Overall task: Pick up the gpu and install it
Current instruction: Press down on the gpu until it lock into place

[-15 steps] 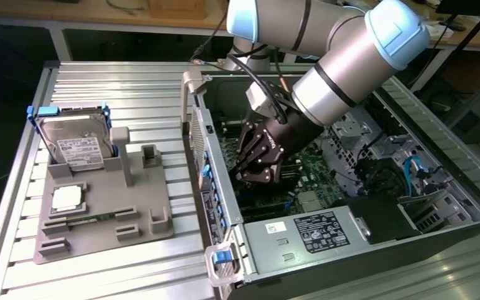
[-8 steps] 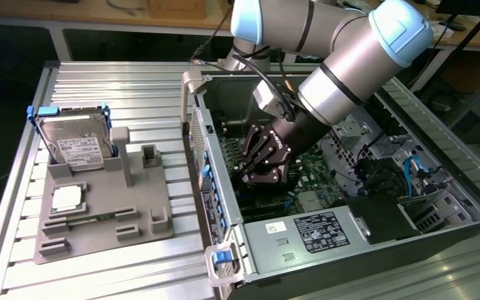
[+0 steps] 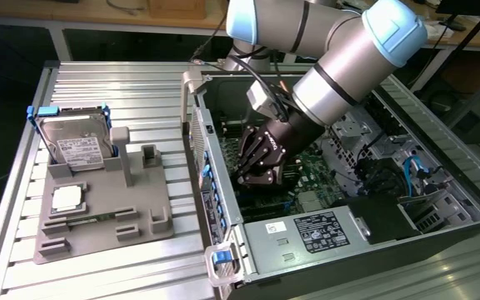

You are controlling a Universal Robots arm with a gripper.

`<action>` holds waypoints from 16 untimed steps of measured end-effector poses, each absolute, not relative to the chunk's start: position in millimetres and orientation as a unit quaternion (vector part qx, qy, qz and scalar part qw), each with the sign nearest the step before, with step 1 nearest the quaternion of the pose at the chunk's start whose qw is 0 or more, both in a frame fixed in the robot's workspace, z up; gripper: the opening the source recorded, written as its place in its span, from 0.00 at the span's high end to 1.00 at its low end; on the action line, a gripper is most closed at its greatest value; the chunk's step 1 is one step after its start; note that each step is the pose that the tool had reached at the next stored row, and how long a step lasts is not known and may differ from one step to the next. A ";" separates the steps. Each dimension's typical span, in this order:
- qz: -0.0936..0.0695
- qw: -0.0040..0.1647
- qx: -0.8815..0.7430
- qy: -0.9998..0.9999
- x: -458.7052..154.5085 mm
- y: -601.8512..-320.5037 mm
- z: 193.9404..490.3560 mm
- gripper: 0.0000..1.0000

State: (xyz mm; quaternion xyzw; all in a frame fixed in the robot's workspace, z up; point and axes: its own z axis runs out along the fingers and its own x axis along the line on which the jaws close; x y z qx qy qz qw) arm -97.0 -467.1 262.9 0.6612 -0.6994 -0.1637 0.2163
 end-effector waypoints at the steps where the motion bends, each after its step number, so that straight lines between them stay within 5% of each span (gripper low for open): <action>1: -0.164 0.216 0.661 -0.699 -97.1 -467.0 262.8 0.89; 16: -0.161 0.213 0.662 -0.700 -99.5 -462.2 260.6 0.89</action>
